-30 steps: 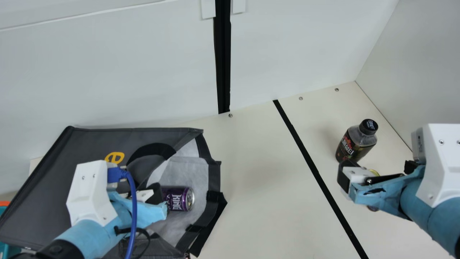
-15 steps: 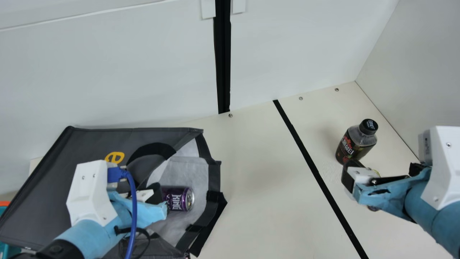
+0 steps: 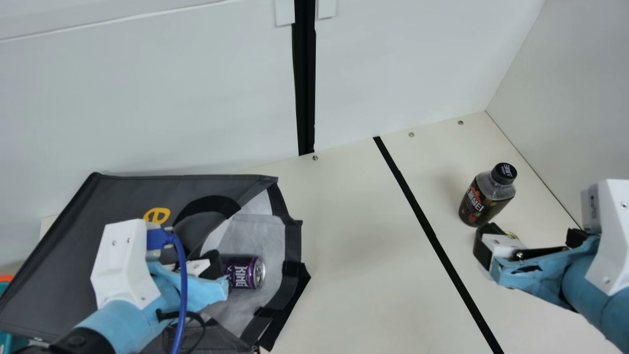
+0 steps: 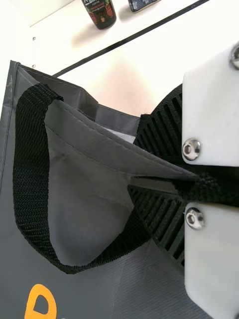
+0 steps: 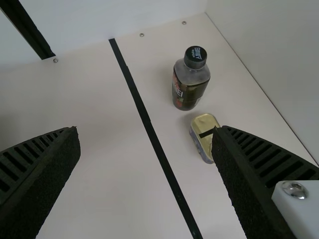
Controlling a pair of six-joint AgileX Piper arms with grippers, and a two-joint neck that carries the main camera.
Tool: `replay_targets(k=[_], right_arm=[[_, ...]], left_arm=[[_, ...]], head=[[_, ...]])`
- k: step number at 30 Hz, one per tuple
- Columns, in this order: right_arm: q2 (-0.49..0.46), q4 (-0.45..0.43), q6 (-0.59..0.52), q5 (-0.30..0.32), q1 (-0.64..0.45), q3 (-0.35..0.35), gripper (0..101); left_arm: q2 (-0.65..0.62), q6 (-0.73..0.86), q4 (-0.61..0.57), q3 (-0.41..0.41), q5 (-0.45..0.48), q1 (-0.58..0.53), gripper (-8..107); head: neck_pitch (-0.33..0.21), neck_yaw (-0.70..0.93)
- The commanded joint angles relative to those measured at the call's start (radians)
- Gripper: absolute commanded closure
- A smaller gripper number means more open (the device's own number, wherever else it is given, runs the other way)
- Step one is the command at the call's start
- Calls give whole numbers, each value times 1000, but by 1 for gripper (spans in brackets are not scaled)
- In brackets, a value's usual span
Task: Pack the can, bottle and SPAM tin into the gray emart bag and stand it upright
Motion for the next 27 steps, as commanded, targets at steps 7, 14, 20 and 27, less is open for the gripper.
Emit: replay_targets(k=[7,14,20,27], right_arm=[[-7,30,-30,-1,-36,0,6],[-8,47,-47,-1,-57,-1,6],[-4,53,-52,-1,-64,-3,6],[12,53,-47,-1,-60,-17,6]], left_arm=[[0,0,0,0,0,0,107],[0,0,0,0,0,0,107],[0,0,0,0,0,0,107],[0,0,0,0,0,0,107]], head=[[-23,-2],[-23,-2],[-23,-2],[-23,-2]])
